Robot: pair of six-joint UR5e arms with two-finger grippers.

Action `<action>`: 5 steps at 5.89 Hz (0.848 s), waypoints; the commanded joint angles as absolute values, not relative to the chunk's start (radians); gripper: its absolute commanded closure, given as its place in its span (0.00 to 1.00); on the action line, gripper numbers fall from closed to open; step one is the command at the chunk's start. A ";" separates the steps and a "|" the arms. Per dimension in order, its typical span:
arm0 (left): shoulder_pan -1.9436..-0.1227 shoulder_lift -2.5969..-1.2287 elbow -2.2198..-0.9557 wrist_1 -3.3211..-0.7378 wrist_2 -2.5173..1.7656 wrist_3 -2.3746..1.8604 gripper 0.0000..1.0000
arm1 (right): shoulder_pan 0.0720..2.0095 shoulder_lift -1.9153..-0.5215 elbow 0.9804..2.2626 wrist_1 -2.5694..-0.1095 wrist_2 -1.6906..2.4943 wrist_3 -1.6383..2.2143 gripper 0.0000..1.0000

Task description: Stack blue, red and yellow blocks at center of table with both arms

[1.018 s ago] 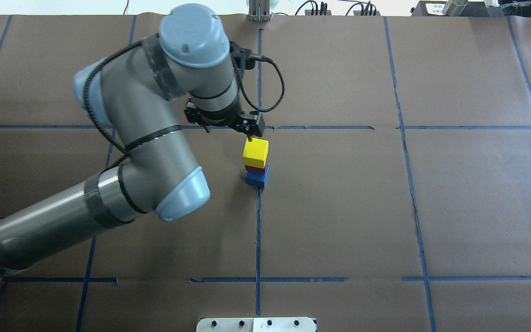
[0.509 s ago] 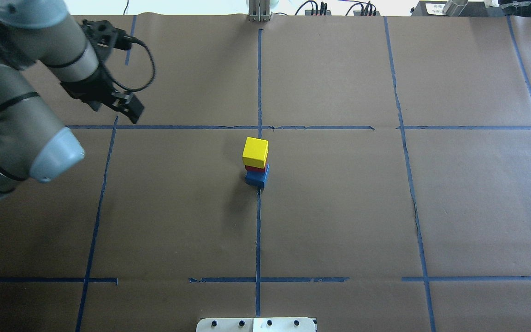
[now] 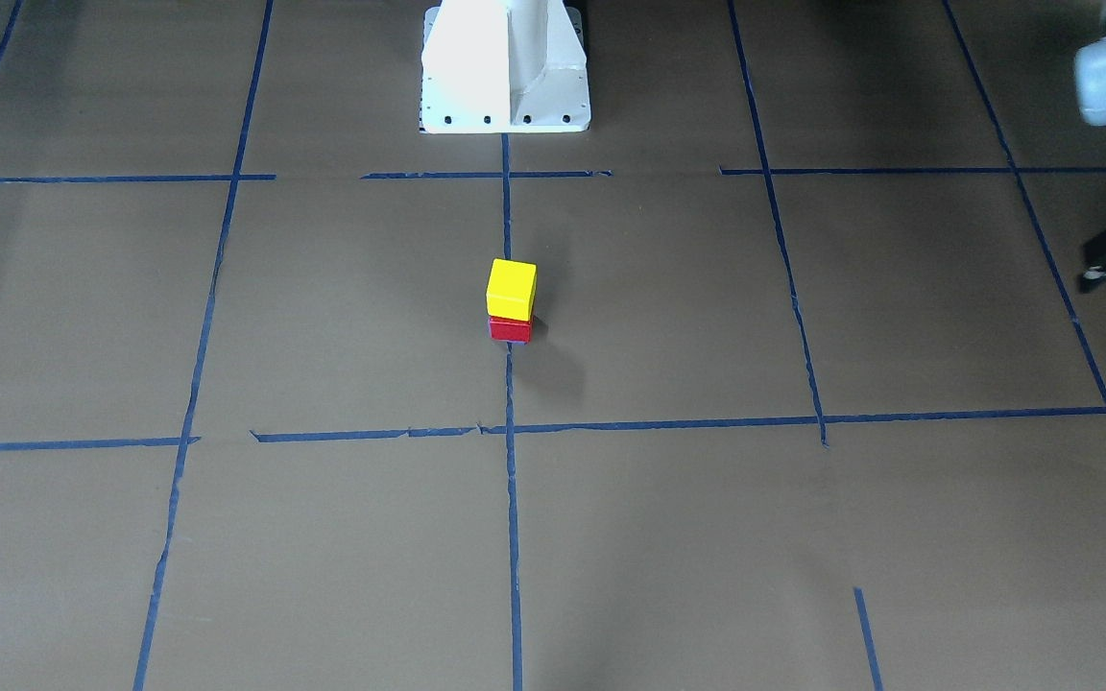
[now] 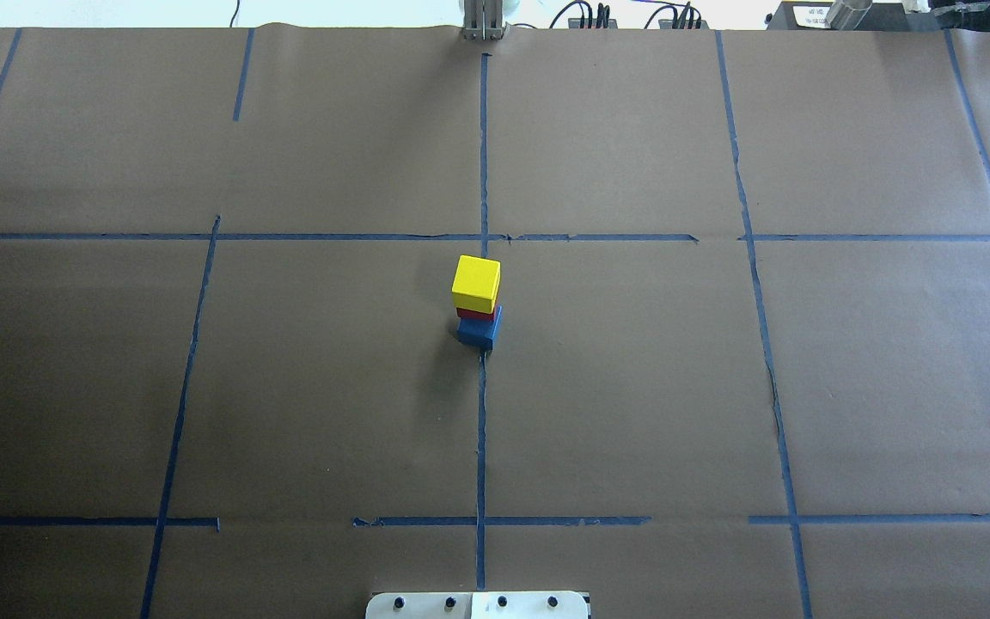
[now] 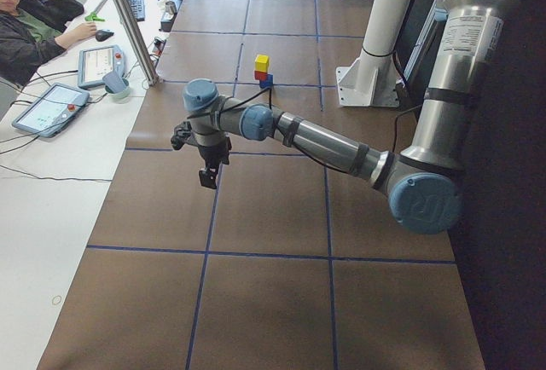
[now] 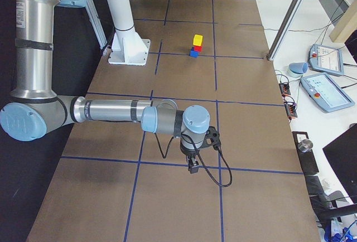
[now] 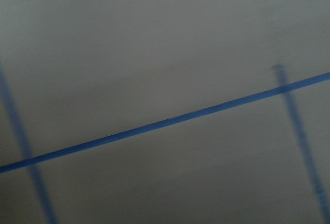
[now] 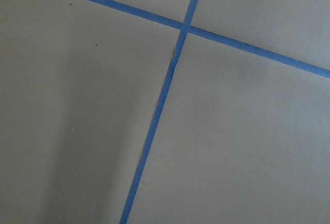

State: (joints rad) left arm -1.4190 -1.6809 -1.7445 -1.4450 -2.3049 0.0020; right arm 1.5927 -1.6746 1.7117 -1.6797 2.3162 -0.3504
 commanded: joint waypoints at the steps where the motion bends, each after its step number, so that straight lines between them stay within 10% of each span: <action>1: -1.520 -1.491 -1.746 -1.445 -2.322 0.061 0.00 | 1.592 -1.667 1.712 -1.680 2.316 -0.310 0.00; 5: -1.522 -1.465 -1.733 -1.442 -2.301 0.063 0.00 | 1.592 -1.667 1.713 -1.680 2.316 -0.311 0.00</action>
